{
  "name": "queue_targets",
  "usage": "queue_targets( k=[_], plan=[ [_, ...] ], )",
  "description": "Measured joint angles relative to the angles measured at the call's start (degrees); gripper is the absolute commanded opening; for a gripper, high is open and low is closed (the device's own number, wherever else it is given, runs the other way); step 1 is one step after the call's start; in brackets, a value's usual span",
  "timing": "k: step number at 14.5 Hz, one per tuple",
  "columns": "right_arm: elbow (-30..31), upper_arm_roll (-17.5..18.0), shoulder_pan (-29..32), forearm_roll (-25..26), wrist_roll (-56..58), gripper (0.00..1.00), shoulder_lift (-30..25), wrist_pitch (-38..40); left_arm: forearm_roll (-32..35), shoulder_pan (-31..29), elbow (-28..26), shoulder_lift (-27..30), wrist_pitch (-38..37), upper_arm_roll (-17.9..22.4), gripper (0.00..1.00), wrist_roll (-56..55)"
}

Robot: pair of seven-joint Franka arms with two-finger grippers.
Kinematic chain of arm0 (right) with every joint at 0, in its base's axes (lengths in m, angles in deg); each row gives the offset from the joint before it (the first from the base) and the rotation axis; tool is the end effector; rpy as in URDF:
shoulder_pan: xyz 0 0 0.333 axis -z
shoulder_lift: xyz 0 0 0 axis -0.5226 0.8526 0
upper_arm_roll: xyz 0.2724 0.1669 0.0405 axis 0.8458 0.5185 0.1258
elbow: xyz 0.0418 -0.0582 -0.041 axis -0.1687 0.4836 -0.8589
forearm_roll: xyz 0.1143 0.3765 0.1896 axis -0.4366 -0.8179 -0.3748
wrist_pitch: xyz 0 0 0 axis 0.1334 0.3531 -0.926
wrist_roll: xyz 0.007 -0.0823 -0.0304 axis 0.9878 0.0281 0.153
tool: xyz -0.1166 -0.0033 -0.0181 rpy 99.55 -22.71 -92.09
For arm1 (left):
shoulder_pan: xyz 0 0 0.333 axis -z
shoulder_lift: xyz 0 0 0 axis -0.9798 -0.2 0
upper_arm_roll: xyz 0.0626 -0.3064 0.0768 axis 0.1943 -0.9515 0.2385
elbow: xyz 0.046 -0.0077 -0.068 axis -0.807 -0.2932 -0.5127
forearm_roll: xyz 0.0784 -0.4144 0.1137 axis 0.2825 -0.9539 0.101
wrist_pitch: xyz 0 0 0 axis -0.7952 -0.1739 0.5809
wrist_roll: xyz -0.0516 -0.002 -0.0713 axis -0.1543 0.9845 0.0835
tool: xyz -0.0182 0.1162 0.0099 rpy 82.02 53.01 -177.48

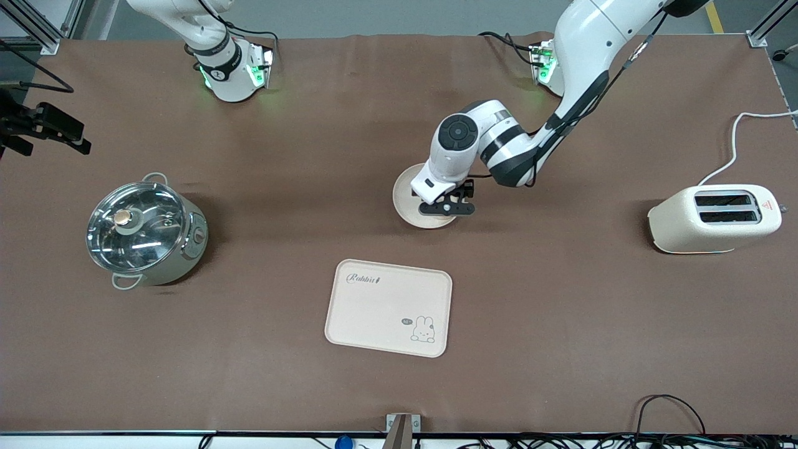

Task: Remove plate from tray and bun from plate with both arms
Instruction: 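Lower the left gripper into the plate and grasp the white bun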

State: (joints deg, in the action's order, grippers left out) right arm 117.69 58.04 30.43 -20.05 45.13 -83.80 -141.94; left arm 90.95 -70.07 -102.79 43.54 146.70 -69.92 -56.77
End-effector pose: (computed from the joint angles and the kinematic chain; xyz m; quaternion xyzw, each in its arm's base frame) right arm 0.5799 -0.0073 0.6647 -0.9999 -0.0081 0.0099 0.0067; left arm 0.4528 -0.4555 0.1947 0.9989 -0.0362 -0.0289 0.0005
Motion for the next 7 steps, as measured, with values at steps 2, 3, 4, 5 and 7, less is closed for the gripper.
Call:
queue_targets(
  k=[2, 3, 4, 5, 7],
  plan=[
    [-0.01, 0.12, -0.03, 0.06, 0.0, 1.0, 0.0, -0.43, 5.64, 0.01, -1.35, -1.11, 0.65, 0.0, 1.0, -3.32],
    [-0.01, 0.11, 0.01, 0.17, 0.0, 1.0, 0.0, -0.6, 7.98, 0.01, -1.61, -1.78, 0.86, 0.0, 1.0, -5.05],
    [-0.01, 0.05, 0.07, 0.29, 0.0, 1.0, 0.0, -0.62, 9.24, 0.01, -1.67, -2.4, 1.06, 0.01, 1.0, -5.87],
    [0.0, -0.05, 0.18, 0.34, 0.0, 1.0, 0.01, -0.68, 9.85, 0.01, -1.67, -2.88, 1.24, 0.01, 1.0, -6.24],
    [0.0, -0.15, 0.64, 0.34, 0.0, 1.0, 0.01, -1.6, 10.52, 0.01, -1.61, -3.37, 1.38, 0.01, 0.98, -6.27]
  ],
)
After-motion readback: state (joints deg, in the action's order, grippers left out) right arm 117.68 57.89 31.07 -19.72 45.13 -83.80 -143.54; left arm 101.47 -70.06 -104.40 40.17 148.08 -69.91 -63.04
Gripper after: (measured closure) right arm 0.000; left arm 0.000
